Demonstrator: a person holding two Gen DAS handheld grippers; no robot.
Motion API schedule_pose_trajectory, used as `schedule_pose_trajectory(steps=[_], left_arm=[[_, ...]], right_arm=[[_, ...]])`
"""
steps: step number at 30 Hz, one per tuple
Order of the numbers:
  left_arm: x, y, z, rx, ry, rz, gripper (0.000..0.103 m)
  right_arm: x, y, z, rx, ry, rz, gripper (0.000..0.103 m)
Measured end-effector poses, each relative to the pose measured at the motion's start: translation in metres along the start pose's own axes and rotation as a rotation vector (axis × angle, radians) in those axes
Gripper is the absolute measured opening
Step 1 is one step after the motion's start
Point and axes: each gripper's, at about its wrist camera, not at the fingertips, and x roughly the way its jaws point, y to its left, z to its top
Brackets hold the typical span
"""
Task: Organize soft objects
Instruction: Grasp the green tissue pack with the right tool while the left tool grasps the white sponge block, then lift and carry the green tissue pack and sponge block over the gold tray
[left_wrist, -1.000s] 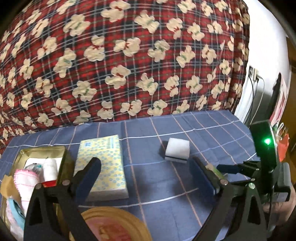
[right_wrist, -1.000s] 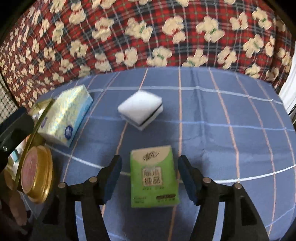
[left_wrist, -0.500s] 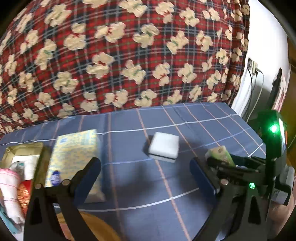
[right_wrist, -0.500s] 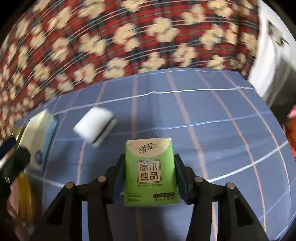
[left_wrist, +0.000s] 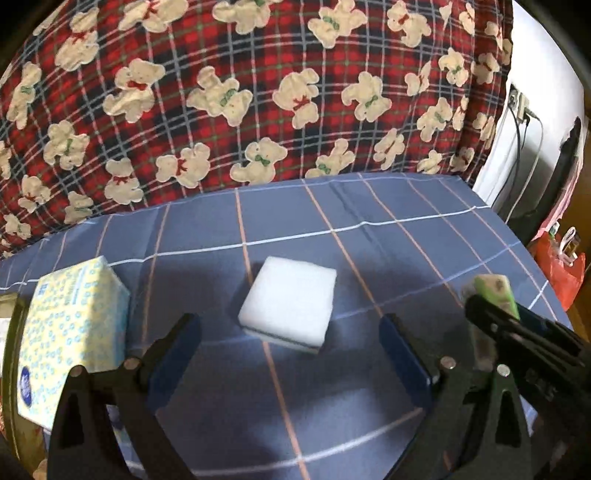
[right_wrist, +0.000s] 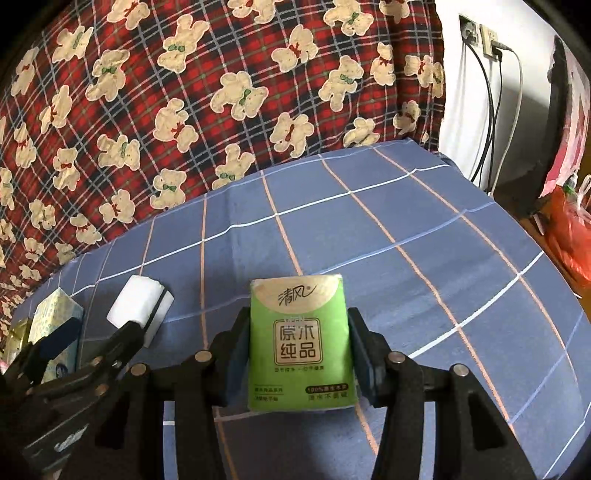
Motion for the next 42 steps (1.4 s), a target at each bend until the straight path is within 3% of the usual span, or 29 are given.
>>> schedule_pose_trajectory(steps=[6,9,11,13,17,22,35,42], left_arm=[[0.021,0.000,0.002,-0.012,0.027,-0.009,0.093],[0.030,0.000,0.000,-0.012,0.057,-0.027,0.076],[0.034,0.002,-0.001,-0.020,0.076,-0.050,0.057],[0.032,0.005,-0.001,-0.027,0.071,-0.065,0.054],[0.023,0.009,-0.001,-0.043,0.050,-0.085,0.052],[-0.017,0.012,0.003,-0.039,-0.065,-0.097,0.052],[-0.076,0.037,-0.011,-0.046,-0.170,-0.163,0.052],[-0.103,0.052,-0.016,-0.024,-0.246,-0.094,0.052]], right_arm=[[-0.002,0.001,0.003,0.002,-0.026,-0.002,0.052],[-0.002,0.005,0.002,-0.011,-0.031,0.006,0.052],[-0.002,0.006,0.002,-0.014,-0.034,0.009,0.052],[-0.001,0.008,0.002,-0.019,-0.037,0.013,0.052],[0.000,0.011,0.000,-0.028,-0.039,0.024,0.052],[-0.004,0.018,0.000,-0.048,-0.074,0.052,0.052],[-0.016,0.036,-0.002,-0.055,-0.151,0.173,0.052],[-0.024,0.047,-0.006,-0.066,-0.202,0.212,0.052]])
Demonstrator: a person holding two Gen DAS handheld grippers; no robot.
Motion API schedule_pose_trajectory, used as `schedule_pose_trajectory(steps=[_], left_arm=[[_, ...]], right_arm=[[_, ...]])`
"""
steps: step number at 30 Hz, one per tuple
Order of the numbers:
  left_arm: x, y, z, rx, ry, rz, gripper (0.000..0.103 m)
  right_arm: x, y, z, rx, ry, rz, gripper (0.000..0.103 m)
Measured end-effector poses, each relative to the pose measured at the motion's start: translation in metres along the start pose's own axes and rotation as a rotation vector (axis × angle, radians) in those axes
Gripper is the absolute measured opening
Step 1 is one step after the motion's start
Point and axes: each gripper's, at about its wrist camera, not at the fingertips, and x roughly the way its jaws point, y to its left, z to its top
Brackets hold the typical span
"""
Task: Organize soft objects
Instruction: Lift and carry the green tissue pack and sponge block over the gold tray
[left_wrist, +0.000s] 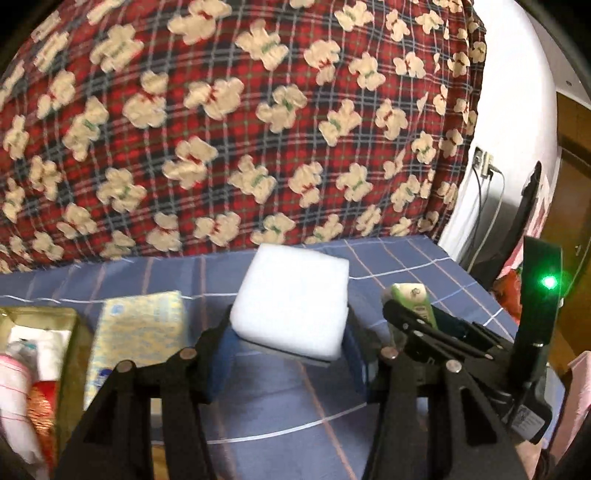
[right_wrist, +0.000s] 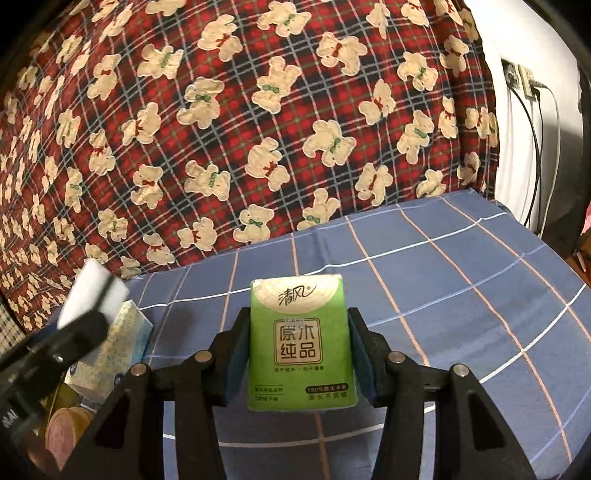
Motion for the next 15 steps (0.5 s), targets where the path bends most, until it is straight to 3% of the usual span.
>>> schedule_pose_trajectory(steps=[15], left_arm=[[-0.018,0.041,-0.006,-0.066,-0.039,0.048,0.052]], right_arm=[[-0.010,0.024,-0.008,-0.077,-0.089,-0.018,0.052]])
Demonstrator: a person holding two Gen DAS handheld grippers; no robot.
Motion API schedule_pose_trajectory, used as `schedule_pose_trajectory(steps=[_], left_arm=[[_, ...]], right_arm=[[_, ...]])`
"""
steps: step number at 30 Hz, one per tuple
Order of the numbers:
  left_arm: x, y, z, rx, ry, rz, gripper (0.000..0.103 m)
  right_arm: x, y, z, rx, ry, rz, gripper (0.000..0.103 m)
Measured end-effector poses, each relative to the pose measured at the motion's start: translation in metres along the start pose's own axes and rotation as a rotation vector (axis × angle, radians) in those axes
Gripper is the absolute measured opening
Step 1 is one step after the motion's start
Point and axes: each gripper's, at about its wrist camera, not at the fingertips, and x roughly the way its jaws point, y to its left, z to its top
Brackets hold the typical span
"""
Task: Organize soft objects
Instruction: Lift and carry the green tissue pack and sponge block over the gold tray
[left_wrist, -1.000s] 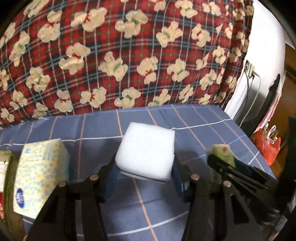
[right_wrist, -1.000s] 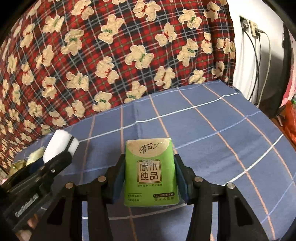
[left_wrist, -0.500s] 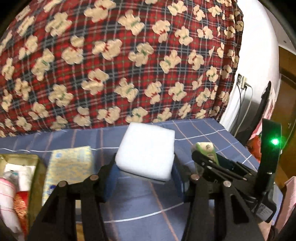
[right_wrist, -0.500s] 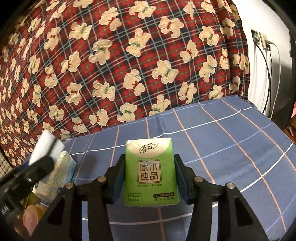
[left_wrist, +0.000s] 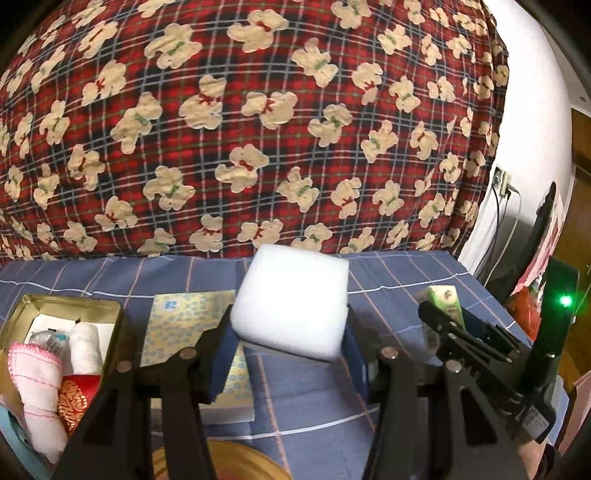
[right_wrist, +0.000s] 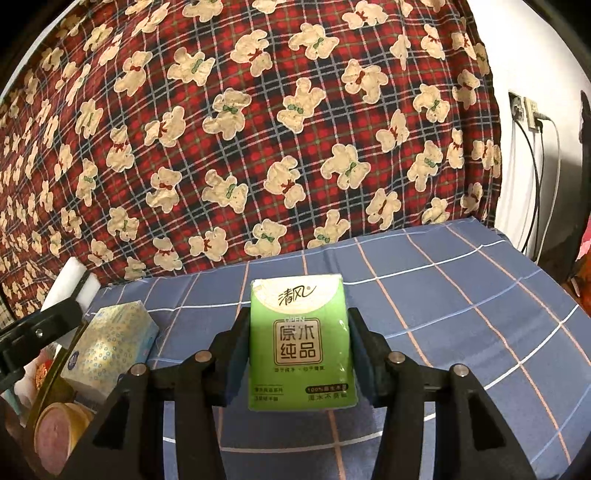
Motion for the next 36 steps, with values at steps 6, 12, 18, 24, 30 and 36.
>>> schedule_pose_trajectory(steps=[6,12,18,24,30,36], left_arm=[[-0.004,0.007,-0.001,-0.016,-0.009,-0.004,0.052],[-0.010,0.011,-0.003,-0.020,-0.023,-0.002,0.052],[-0.015,0.018,-0.004,-0.032,-0.037,0.009,0.052],[-0.020,0.022,-0.004,-0.035,-0.051,0.017,0.052],[-0.021,0.027,-0.005,-0.024,-0.055,0.038,0.052],[-0.021,0.030,-0.007,-0.024,-0.048,0.043,0.052]], right_arm=[[-0.003,0.000,0.000,-0.001,-0.029,-0.022,0.052],[-0.002,0.004,-0.002,-0.016,-0.038,-0.046,0.052],[-0.002,0.011,-0.004,-0.031,-0.058,-0.056,0.052],[-0.002,0.017,-0.003,-0.024,-0.097,-0.036,0.052],[0.006,0.029,-0.001,-0.042,-0.089,-0.028,0.052],[0.013,0.040,0.001,-0.066,-0.082,-0.024,0.052]])
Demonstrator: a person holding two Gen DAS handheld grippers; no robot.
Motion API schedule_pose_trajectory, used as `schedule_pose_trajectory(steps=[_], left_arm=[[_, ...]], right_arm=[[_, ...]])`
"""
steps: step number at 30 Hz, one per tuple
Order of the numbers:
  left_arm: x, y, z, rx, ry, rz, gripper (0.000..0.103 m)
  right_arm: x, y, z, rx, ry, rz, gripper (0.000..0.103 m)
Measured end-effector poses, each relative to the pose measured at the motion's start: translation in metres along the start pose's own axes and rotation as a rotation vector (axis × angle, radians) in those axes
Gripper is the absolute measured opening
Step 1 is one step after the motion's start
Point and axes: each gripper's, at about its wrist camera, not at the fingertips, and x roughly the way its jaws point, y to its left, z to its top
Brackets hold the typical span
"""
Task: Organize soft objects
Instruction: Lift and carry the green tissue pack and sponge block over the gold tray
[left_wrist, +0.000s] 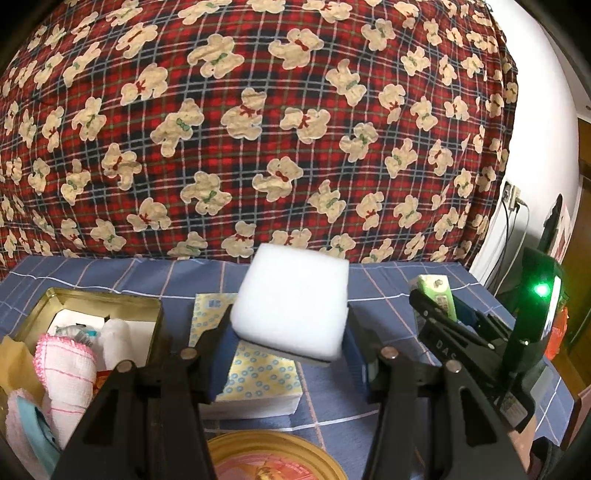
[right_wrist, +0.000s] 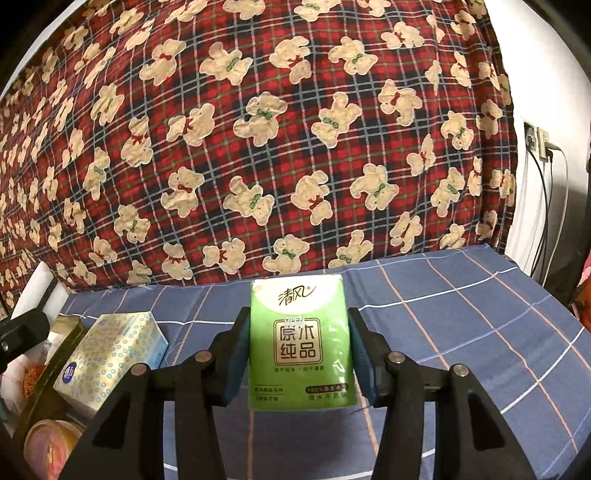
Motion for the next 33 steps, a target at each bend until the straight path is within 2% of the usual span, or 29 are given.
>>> schedule_pose_trajectory(steps=[22,33], left_arm=[[-0.012,0.013,-0.003,-0.022,-0.022,0.011,0.052],[-0.017,0.011,-0.003,-0.012,-0.055,0.016,0.052]], right_arm=[[0.055,0.035,0.006,0.021,0.147,-0.030,0.052],[0.035,0.032,0.006,0.053,0.076,0.054,0.052]])
